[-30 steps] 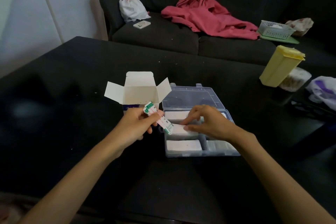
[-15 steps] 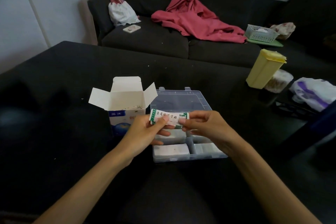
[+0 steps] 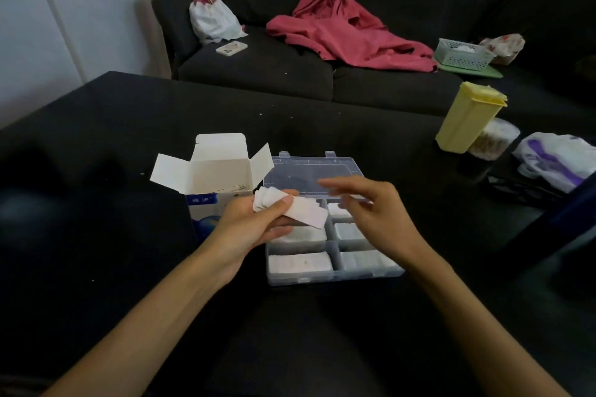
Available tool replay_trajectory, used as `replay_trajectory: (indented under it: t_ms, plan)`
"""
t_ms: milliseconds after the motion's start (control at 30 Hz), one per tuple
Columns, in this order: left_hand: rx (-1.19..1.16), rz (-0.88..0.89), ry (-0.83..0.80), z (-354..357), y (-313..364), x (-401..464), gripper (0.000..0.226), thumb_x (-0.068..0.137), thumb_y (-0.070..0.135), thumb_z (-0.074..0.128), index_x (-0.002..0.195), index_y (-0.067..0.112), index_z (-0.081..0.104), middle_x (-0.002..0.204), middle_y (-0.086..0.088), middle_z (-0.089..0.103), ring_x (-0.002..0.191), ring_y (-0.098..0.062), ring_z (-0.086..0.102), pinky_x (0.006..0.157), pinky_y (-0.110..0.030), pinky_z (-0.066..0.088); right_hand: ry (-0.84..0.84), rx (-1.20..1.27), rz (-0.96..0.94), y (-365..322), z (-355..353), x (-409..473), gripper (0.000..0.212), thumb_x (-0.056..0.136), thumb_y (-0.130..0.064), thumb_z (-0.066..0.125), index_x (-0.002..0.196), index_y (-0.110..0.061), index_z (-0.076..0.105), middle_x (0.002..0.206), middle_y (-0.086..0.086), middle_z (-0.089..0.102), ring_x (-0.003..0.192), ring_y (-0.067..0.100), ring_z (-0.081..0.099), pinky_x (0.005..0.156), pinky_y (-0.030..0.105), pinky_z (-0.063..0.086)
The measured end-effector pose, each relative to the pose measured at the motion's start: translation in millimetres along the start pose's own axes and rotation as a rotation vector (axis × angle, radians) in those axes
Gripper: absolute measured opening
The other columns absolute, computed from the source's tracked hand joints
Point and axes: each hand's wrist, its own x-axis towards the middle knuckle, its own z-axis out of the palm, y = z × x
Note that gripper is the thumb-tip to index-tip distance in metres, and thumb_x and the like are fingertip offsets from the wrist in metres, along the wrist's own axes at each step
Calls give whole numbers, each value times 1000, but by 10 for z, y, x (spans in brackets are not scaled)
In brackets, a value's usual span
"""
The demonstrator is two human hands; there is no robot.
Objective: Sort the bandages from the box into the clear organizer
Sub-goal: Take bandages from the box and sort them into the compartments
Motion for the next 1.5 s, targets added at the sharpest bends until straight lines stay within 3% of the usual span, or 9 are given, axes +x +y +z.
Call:
replay_trajectory:
  t_ms: [100, 200, 367, 500, 733, 867, 1033, 1267, 1500]
  plan:
    - [17, 73, 22, 39, -42, -2, 15, 86, 14, 64, 100, 15, 69, 91, -2, 74, 82, -11, 71, 66, -17, 56, -129, 280, 243, -82, 35, -1, 28, 82, -25, 67, 109, -30, 58, 103, -8, 65, 87, 6, 67, 68, 19, 56]
    - [45, 107, -14, 47, -51, -2, 20, 84, 15, 65, 104, 13, 68, 95, -2, 74, 87, -11, 70, 70, -17, 56, -66, 324, 314, -126, 125, -24, 20, 77, -20, 73, 94, -17, 64, 87, 0, 69, 67, 10, 70, 60, 19, 56]
    - [39, 88, -58, 32, -7, 17, 12, 92, 11, 56, 100, 15, 64, 93, -1, 74, 88, -11, 70, 74, -21, 57, -55, 629, 582, -100, 100, 2, 26, 78, -18, 73, 100, -6, 69, 81, 4, 74, 72, 13, 71, 66, 20, 58]
    - [148, 199, 8, 37, -39, 16, 7, 90, 14, 58, 91, 15, 65, 86, 0, 74, 79, -10, 71, 65, -16, 56, -175, 660, 666, -129, 120, -18, 22, 81, -22, 69, 99, -8, 68, 82, 4, 74, 73, 12, 71, 55, 16, 53]
    - [243, 227, -13, 52, -47, 35, 12, 89, 16, 60, 90, 28, 60, 80, 16, 68, 72, -4, 70, 58, -14, 53, -223, 367, 547, -161, 156, -19, 24, 97, -25, 46, 118, -18, 57, 90, -4, 63, 68, 6, 61, 58, 15, 48]
    - [346, 198, -14, 86, 13, 84, 23, 89, 20, 61, 112, 21, 59, 103, 4, 65, 81, -8, 68, 64, -18, 57, -187, 250, 449, -139, -18, -16, 25, 95, -20, 50, 117, -14, 61, 87, -1, 65, 62, 4, 61, 54, 13, 46]
    - [344, 246, -102, 194, 116, 136, 16, 88, 18, 62, 95, 32, 59, 92, 11, 67, 75, -4, 70, 59, -16, 55, -112, 295, 409, -84, -312, 2, 22, 89, -16, 59, 110, -19, 63, 92, 0, 65, 60, 5, 61, 53, 13, 47]
    - [523, 352, -73, 372, 147, 304, 18, 89, 26, 61, 106, 32, 57, 101, 12, 64, 86, -4, 67, 68, -17, 56, -21, 275, 341, 32, -484, 53, 23, 88, -14, 60, 110, -20, 65, 91, -7, 65, 58, 1, 59, 55, 12, 49]
    - [382, 288, -23, 340, 252, 405, 19, 92, 20, 55, 107, 31, 56, 103, 9, 61, 85, -6, 64, 64, -15, 56, 157, 425, 278, 92, -379, 215, 22, 84, -17, 65, 102, -29, 65, 95, -6, 69, 64, 0, 61, 61, 12, 50]
